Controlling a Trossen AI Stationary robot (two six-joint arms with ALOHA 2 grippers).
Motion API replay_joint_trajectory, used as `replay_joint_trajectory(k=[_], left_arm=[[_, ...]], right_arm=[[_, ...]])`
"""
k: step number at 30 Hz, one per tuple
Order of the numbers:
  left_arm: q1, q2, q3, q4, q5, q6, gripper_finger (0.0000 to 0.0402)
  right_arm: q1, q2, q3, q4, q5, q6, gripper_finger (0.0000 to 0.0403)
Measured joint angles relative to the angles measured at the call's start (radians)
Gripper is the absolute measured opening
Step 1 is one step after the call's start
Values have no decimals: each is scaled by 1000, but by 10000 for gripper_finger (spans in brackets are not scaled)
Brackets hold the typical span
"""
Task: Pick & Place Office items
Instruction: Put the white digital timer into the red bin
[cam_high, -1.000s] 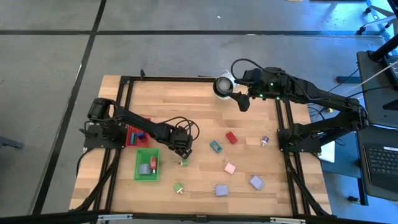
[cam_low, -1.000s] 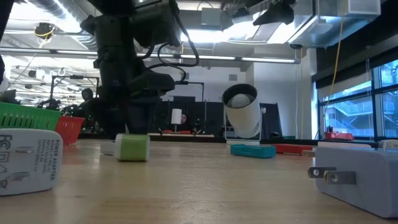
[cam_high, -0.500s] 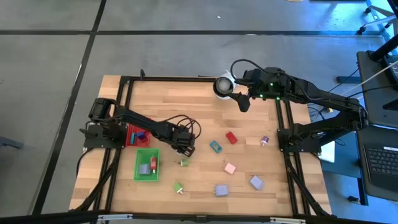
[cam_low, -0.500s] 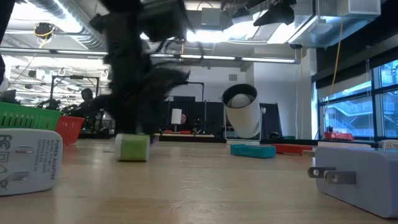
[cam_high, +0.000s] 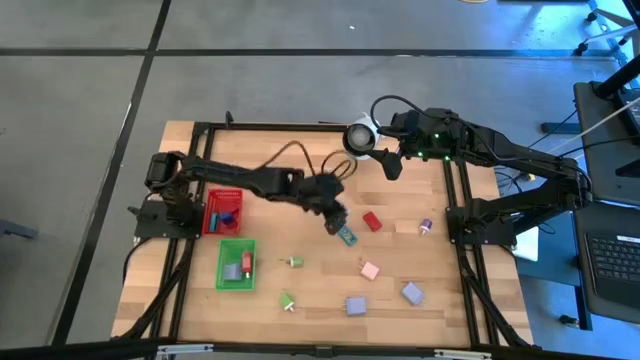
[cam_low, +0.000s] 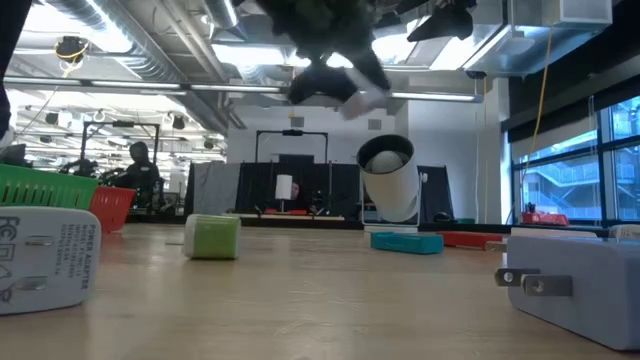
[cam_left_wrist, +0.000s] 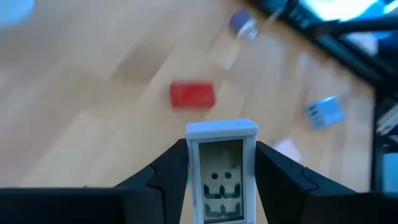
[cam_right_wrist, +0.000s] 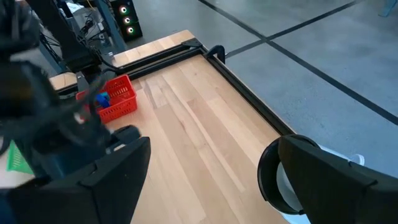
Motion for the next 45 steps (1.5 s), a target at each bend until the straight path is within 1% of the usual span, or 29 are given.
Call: replay_joint_trajectory(k=[6, 11, 17, 22, 27, 31, 35, 38, 45], left_arm=[[66, -2, 142, -5, 86, 114, 151], [79, -17, 204, -62, 98, 177, 154], [76, -90, 209, -30, 62, 205, 153], [49, -152, 210, 53, 4, 296, 154], [23, -196, 210, 146, -22, 388, 157], [15, -221, 210, 133, -58, 419, 154], [16, -245, 210, 30, -85, 389, 158], [16, -262, 210, -120, -103, 340, 159], [16, -307, 210, -517, -181, 186, 154]], right_arm=[[0, 0, 0, -1, 0, 0, 356], [0, 0, 0, -24, -3, 12, 356], [0, 0, 0, -30, 2, 14, 356], [0, 0, 0, -26, 51, 23, 356], [0, -1, 0, -16, 73, 64, 356], [0, -1, 0, -14, 86, 92, 356], [0, -1, 0, -14, 87, 121, 356], [0, -1, 0, -14, 88, 138, 356], [0, -1, 0, -14, 87, 177, 356]])
